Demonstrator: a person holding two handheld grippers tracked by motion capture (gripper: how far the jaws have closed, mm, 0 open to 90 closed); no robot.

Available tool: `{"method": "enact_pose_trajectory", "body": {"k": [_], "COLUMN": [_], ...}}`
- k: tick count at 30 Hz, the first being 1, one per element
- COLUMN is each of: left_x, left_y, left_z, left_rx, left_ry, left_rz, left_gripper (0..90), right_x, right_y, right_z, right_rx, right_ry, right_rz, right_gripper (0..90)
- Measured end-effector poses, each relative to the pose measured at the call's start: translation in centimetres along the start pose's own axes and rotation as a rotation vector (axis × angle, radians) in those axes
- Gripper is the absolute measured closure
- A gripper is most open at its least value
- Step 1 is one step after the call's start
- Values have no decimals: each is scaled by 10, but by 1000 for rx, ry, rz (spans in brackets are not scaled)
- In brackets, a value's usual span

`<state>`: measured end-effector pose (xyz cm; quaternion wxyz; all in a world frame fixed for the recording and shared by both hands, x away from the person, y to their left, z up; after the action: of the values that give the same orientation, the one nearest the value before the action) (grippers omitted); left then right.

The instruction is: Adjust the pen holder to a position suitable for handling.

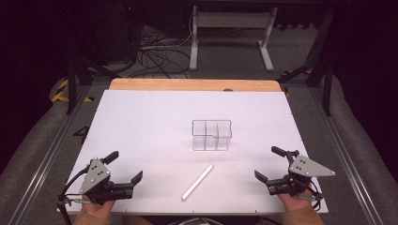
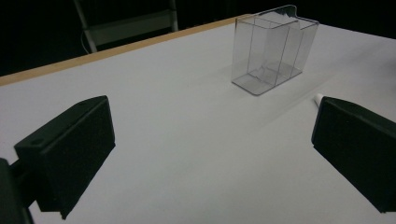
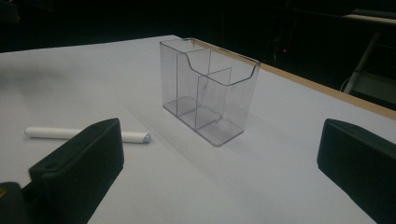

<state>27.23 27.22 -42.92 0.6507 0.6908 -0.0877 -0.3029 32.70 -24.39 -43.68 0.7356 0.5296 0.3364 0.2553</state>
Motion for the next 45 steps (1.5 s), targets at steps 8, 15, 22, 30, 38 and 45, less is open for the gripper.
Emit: {"method": "enact_pose_trajectory", "body": {"k": [8, 15, 22, 30, 38, 45], "left_x": [0, -2, -2, -2, -3, -3], "left_y": [1, 1, 1, 2, 2, 2], "left_z": [0, 0, 0, 1, 0, 0], "left_rx": [-3, 4, -5, -3, -6, -2], "left_ry": [-12, 1, 0, 3, 6, 5], "left_rz": [8, 9, 9, 14, 21, 21], "left_gripper": [3, 5, 5, 5, 5, 5], "right_x": [0, 2, 4, 6, 14, 29], "right_y": [0, 3, 5, 10, 30, 45], "right_z": [-2, -3, -2, 1, 7, 8], "right_rx": [0, 1, -1, 8, -12, -47], "right_ry": [17, 20, 17, 12, 54, 74], "right_rz": [9, -9, -28, -41, -62, -93], "right_gripper": [20, 53, 69, 83, 93, 91]}}
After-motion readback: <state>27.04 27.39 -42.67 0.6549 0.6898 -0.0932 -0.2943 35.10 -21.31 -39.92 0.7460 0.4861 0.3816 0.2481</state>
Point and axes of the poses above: each handheld gripper's, and its own axes: x roughly forward along the jaws, y roughly out of its top, z roughly to its right, the point moved 1 cm from there along x, roughly forward along the jaws, and after that the axes turned 6 degrees about -x, right-handed, at the moved point
